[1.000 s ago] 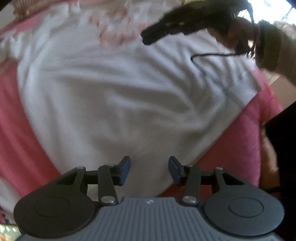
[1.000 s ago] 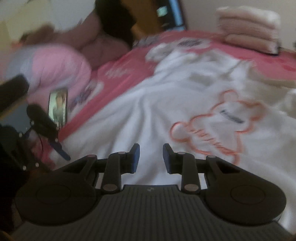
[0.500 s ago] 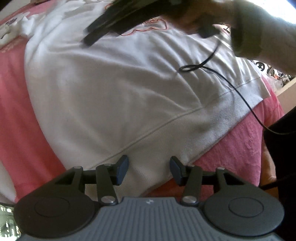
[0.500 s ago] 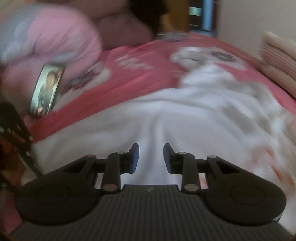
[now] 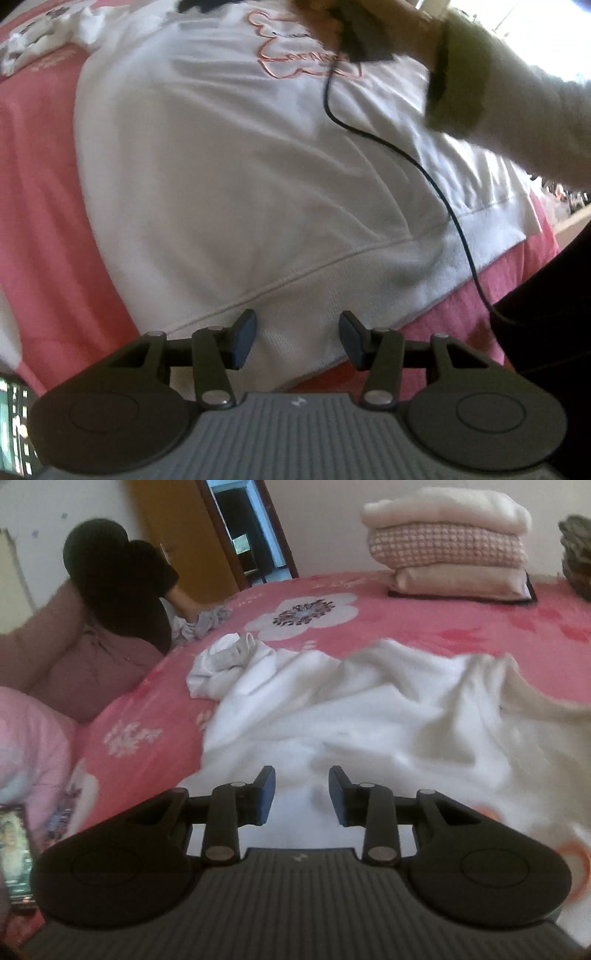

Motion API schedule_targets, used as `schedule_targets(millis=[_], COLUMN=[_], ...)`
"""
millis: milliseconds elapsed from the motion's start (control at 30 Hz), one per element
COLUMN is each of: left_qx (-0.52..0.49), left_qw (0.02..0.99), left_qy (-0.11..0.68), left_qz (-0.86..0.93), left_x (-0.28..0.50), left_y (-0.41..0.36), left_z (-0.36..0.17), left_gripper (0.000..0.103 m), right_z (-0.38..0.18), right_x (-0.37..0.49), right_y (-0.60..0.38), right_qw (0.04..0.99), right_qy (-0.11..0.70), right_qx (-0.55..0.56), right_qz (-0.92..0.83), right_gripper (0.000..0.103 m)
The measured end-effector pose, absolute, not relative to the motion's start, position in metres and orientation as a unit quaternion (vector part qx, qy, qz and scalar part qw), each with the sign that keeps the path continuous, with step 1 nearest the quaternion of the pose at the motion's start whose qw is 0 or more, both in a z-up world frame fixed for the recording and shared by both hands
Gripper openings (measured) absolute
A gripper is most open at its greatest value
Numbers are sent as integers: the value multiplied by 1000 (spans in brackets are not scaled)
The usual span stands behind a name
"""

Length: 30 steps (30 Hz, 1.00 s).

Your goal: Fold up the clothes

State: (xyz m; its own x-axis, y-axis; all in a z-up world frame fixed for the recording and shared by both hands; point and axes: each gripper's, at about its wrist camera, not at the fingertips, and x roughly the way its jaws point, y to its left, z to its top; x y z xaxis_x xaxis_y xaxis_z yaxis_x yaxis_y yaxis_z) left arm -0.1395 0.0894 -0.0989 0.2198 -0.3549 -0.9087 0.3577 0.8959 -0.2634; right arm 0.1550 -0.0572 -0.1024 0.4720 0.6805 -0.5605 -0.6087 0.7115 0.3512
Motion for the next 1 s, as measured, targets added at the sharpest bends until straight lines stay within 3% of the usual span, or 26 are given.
schedule_targets(millis=[233,533,667,900,1000], left_qx=[-28,-5,61,293,321], left_qw=[834,905,915,895,884], left_qy=[532,418,378,321,326], left_qz=[-142,75,129,101,95], left_x=[-115,6,72,165,189], left_y=[129,202,218,183,178], left_z=[-55,-13,-14,-66,-88], left_gripper=[52,70,70,70,69], right_z=[-117,-115,-115,-131,-131], right_x=[127,115,106,104,104], right_y=[-83,-88,-83,-84,-82], right_qw=[834,831,832,827,827], right_qy=[368,354,357,385,385], right_qx=[79,105,65,43,35], right_qz=[404,417,421,407,408], right_gripper=[34,39,40,40,40])
